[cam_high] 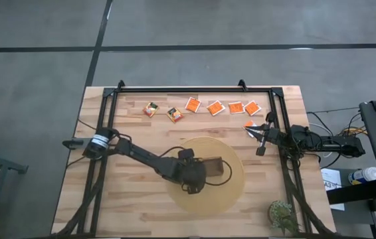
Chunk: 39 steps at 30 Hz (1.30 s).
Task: Pick & Place Tea
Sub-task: Put the yellow tea bag into the middle section of the wooden organizer
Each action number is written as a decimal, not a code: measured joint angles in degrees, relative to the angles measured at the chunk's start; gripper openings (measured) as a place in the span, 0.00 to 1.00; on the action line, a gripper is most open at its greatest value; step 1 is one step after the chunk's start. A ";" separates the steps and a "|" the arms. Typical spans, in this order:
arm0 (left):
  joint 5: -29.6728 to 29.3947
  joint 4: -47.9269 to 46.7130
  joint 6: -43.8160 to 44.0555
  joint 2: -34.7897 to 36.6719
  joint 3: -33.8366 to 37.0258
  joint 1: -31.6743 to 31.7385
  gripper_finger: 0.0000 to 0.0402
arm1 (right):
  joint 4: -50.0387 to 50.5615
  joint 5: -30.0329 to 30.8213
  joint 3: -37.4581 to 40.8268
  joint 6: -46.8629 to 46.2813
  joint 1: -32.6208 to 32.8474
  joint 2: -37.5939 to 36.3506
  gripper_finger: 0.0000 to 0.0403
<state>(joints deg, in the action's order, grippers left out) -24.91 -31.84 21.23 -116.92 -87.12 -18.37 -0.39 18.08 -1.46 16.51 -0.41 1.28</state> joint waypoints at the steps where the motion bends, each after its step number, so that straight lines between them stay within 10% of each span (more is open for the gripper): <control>1: 1.74 1.30 -0.02 0.00 0.64 0.38 0.00 | -0.01 -0.01 0.01 -0.02 -0.01 0.00 0.07; 15: 6.26 1.87 -0.07 0.39 1.23 1.76 0.00 | 0.01 -0.01 0.01 -0.02 -0.01 0.00 0.07; 39: -25.45 -19.48 14.26 10.84 0.68 -6.43 0.00 | -0.01 0.02 -0.01 -0.02 -0.01 -0.01 0.07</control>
<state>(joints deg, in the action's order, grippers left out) -50.36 -51.32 35.50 -106.09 -86.44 -24.79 -0.40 18.10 -1.48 16.50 -0.42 1.27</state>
